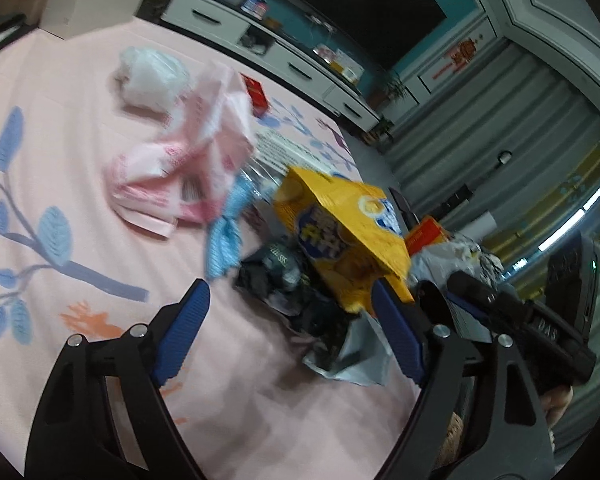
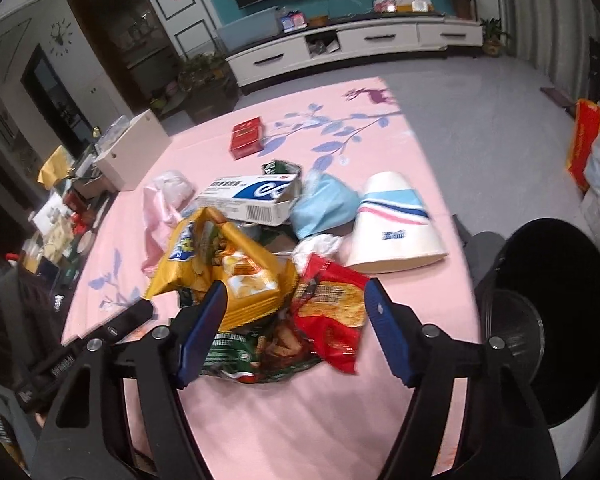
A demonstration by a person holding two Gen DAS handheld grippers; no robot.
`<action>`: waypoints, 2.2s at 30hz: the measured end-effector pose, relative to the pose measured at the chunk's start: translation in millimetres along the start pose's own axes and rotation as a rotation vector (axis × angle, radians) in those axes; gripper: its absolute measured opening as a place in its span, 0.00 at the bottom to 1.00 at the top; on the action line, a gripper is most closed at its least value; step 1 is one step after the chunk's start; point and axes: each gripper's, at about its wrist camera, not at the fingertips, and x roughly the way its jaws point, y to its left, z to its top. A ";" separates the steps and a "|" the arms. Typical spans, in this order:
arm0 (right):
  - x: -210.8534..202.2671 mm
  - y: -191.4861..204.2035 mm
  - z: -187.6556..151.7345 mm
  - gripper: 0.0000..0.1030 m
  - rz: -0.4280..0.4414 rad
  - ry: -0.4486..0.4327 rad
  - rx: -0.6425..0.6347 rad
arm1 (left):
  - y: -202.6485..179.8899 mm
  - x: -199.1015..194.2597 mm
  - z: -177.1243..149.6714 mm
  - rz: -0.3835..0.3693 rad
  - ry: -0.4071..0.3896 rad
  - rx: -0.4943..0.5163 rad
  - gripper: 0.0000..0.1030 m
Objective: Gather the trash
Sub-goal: 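Grasp the green hazelnut wafer bag with the left tool while the right tool grasps the yellow chip bag, then carry both held snack bags over the black trash bin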
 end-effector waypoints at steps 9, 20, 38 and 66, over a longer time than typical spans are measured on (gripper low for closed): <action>20.9 70.7 30.2 0.93 0.062 0.026 -0.200 | -29.1 19.6 -12.9 -0.145 0.118 0.056 0.82; 97.9 70.5 42.1 0.93 -0.006 0.225 -0.222 | -35.2 45.7 -25.4 -0.093 0.235 0.050 0.55; 49.5 48.1 35.6 0.51 0.109 0.179 -0.167 | -61.4 -0.6 -14.2 -0.049 0.156 0.090 0.28; -158.6 -97.8 -8.9 0.53 0.007 -0.327 0.113 | -225.6 -13.6 -35.9 -0.045 -0.013 0.344 0.28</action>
